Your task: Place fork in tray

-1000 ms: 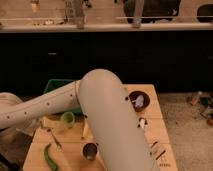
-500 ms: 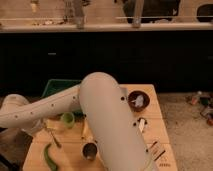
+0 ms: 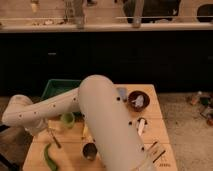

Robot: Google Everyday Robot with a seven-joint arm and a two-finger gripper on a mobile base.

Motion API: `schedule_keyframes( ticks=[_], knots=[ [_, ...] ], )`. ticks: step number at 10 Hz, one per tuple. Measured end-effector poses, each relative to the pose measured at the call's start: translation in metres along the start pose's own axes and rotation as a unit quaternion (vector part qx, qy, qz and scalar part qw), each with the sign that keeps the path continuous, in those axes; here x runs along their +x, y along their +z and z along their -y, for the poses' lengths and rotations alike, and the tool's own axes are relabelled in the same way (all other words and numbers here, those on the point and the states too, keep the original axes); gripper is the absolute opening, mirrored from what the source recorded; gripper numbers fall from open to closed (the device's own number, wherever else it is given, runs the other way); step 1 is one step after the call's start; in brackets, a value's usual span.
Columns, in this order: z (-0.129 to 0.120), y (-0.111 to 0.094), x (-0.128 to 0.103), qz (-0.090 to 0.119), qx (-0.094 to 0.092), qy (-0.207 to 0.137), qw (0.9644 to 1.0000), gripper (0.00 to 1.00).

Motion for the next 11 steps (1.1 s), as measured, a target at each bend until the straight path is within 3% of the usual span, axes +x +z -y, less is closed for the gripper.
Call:
schedule_keyframes(
  ticks=[2, 6, 11],
  knots=[
    [0.005, 0.006, 0.002, 0.003, 0.007, -0.006, 1.0, 0.8],
    [0.004, 0.015, 0.006, 0.009, 0.042, 0.001, 0.9991, 0.8],
    [-0.001, 0.031, 0.007, 0.015, 0.052, 0.011, 0.9985, 0.8]
  ],
)
